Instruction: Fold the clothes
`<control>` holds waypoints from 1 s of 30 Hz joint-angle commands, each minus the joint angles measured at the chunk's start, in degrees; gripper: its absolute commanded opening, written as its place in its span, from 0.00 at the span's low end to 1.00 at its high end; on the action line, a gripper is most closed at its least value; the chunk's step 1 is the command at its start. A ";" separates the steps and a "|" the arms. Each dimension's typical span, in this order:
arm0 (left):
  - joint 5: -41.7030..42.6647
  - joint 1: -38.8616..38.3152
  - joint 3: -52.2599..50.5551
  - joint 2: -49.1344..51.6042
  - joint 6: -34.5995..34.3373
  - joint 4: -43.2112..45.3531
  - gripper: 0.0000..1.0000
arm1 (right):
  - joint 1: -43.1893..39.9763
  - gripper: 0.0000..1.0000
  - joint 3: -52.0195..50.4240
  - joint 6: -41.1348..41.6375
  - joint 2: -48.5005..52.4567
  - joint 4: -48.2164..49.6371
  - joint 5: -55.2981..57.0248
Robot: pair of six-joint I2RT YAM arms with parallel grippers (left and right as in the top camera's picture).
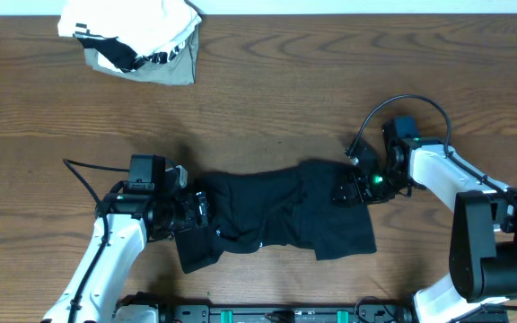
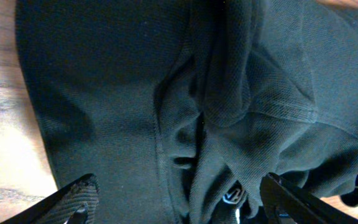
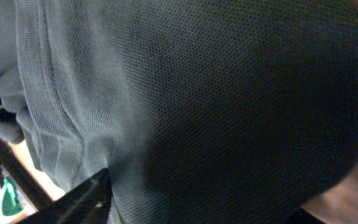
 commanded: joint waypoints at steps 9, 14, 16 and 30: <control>-0.66 0.24 1.01 -0.20 0.76 -1.03 0.85 | -0.48 0.26 0.33 8.96 0.42 -0.70 8.00; -0.66 0.24 1.01 -0.20 0.76 -1.07 0.85 | -0.66 0.07 1.68 12.46 -1.29 -1.86 13.46; -0.66 0.24 1.01 -0.20 0.76 -1.09 0.85 | -0.96 0.07 2.12 12.55 -1.86 -2.62 15.54; -0.66 0.24 1.01 -0.20 0.76 -1.29 0.85 | -8.57 0.58 2.93 12.00 -3.04 -5.31 21.35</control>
